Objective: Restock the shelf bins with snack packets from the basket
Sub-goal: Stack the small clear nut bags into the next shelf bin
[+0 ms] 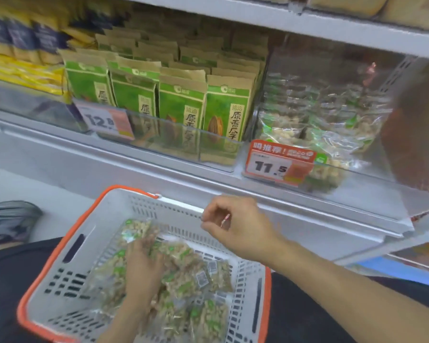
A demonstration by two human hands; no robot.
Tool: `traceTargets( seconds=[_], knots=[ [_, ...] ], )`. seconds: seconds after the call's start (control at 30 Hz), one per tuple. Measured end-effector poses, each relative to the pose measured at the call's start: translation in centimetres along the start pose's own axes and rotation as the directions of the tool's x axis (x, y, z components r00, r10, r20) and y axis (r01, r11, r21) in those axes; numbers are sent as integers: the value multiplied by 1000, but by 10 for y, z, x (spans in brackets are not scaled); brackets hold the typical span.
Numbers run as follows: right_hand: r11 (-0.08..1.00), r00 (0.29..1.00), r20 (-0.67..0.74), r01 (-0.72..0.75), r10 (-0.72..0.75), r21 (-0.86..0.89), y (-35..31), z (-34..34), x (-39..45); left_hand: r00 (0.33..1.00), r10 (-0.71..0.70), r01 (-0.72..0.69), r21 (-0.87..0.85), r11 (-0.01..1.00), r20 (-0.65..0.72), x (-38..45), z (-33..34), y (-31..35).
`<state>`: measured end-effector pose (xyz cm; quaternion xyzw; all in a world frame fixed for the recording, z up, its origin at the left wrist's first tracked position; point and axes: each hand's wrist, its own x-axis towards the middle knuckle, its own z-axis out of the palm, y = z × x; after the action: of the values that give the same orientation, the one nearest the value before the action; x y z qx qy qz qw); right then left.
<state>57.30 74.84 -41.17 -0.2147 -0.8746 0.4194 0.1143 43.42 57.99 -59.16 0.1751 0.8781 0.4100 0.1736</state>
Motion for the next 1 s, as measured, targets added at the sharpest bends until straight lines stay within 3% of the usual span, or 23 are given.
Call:
traceTargets(
  seconds=[0.07,0.2,0.33,0.43,0.6,0.73,0.87,1.0],
  knots=[
    [996,988,150,-34,45,-81,19,33,13,997,-75,77,74,994,-25,10,-15,-29],
    [961,923,297,-190,245,-201,60,93,38,986,-143,160,229,960,-87,34,-36,-63],
    [917,843,400,-240,360,-319,85,139,61,960,-277,247,346,905,39,53,-41,-91],
    [904,818,410,-283,402,-321,87,164,89,952,-298,250,383,889,72,55,-41,-103],
    [840,763,353,-505,541,-196,77,213,137,965,-249,190,444,876,77,53,-45,-93],
    [703,636,346,-702,690,-111,83,268,147,960,-280,259,324,910,19,46,-54,-92],
    [585,604,200,-797,772,150,88,319,155,901,-433,428,102,898,33,41,-67,-93],
    [541,575,188,-815,796,206,84,331,159,843,-534,537,-49,842,61,38,-84,-93]
  ],
)
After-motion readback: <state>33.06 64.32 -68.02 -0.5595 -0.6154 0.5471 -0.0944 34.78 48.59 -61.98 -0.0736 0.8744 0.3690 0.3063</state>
